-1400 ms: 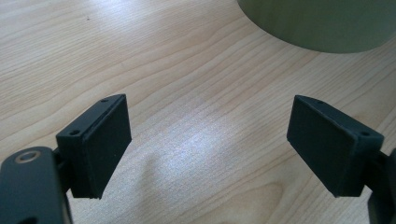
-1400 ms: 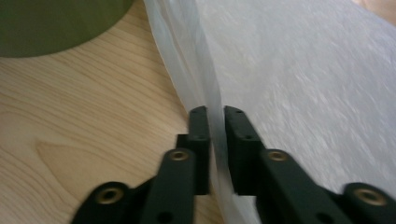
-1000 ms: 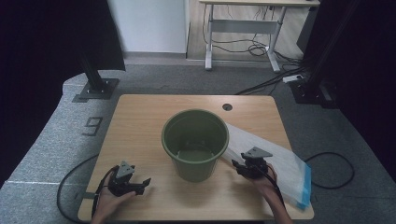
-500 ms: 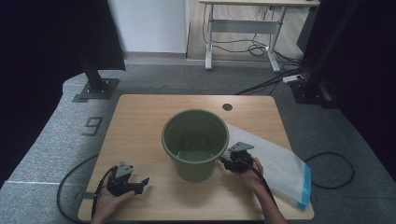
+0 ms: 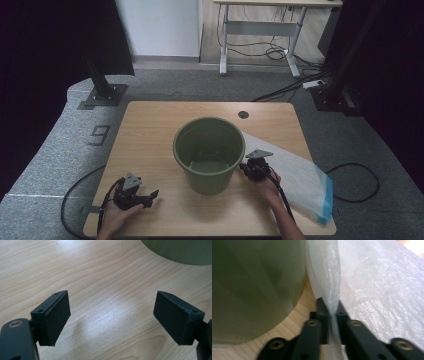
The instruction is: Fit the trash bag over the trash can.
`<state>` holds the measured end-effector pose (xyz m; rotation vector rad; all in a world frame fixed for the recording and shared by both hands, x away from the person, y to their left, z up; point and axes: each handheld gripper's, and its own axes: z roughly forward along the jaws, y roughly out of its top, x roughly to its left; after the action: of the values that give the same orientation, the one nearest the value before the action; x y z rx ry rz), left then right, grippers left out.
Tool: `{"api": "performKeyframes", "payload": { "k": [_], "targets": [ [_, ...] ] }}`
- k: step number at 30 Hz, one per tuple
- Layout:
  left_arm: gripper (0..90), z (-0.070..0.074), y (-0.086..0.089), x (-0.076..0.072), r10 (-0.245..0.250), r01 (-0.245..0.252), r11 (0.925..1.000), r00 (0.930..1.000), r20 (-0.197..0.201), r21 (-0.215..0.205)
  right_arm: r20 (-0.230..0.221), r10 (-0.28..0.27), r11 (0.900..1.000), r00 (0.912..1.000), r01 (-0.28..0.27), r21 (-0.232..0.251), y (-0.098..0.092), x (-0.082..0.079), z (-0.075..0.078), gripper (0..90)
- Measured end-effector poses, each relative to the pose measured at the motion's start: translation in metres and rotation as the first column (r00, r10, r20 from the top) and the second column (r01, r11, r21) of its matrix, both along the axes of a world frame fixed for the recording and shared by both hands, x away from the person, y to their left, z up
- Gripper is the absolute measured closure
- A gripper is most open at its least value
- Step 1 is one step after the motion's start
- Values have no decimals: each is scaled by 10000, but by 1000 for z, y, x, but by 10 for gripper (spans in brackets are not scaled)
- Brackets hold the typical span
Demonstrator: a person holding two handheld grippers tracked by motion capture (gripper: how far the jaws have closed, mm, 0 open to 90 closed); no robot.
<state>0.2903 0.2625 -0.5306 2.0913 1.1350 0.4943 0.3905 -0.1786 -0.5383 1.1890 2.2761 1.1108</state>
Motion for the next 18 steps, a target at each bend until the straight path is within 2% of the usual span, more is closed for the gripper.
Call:
{"api": "performKeyframes", "payload": {
  "k": [3, 4, 6, 10, 11, 15, 17, 18],
  "targets": [
    [138, 0, 0, 0, 51, -51, 10000, 10000, -7, 21, 127, -166, 9995, 9998, 163, 255, -5, 0, 4, 886],
    [136, 0, 0, 1, 167, -167, 9999, 9999, 13, -10, 374, -357, 9977, 9987, 334, 598, -11, 0, 11, 887],
    [133, 0, 1, 1, 223, -223, 9997, 9998, 10, -27, 450, -414, 9967, 9981, 381, 714, -13, 0, 14, 887],
    [131, 1, 2, 1, 348, -347, 9993, 9994, 33, -119, 793, -706, 9908, 9943, 607, 1212, -25, -2, 33, 887],
    [131, 1, 2, 1, 348, -347, 9993, 9994, 33, -119, 793, -706, 9908, 9943, 607, 1212, -25, -2, 33, 887],
    [136, 1, 2, 2, 376, -376, 9990, 9993, -20, -249, 1274, -1065, 9809, 9861, 832, 1757, -36, -9, 54, 888],
    [136, 0, 1, 2, 362, -363, 9991, 9993, -53, -214, 1375, -1121, 9798, 9841, 864, 1802, -38, -10, 59, 888],
    [136, -1, -1, 2, 319, -321, 9993, 9994, -92, -193, 1562, -1196, 9767, 9804, 880, 1957, -42, -13, 68, 888]
  ]
}}
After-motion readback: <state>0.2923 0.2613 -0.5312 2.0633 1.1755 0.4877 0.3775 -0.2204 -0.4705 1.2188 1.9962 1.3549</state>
